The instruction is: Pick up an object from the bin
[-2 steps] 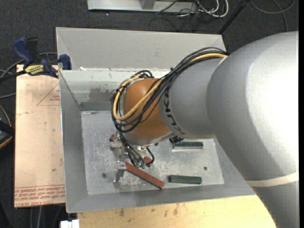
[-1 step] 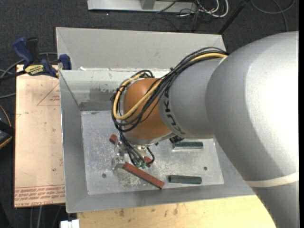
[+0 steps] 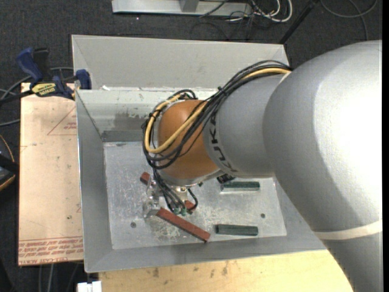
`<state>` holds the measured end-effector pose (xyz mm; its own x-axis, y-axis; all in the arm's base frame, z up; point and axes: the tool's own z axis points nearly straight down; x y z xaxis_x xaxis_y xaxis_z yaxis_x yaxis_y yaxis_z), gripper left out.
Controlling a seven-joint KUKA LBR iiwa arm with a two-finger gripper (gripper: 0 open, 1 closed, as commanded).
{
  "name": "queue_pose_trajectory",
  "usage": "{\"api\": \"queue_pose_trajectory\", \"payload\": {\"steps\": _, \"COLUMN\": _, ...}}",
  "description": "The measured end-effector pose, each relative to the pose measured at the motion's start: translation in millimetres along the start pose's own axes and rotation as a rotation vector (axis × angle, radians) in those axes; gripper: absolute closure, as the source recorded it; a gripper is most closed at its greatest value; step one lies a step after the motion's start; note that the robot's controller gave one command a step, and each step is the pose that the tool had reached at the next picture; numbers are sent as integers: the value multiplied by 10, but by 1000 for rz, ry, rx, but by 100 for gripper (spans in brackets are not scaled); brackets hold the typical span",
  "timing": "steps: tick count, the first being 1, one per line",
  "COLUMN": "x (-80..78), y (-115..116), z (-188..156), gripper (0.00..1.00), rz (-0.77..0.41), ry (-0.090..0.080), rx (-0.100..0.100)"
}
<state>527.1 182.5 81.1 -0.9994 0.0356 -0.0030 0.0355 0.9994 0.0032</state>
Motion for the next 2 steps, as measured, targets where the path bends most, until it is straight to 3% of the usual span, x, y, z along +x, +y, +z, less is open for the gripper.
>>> {"api": "queue_pose_trajectory", "payload": {"steps": 1, "x": -500, "y": 144, "z": 53, "gripper": 0, "rz": -248, "ry": -12, "rx": -3}}
{"api": "queue_pose_trajectory", "payload": {"steps": 2, "x": -500, "y": 144, "z": 53, "gripper": 0, "rz": -247, "ry": -12, "rx": -4}}
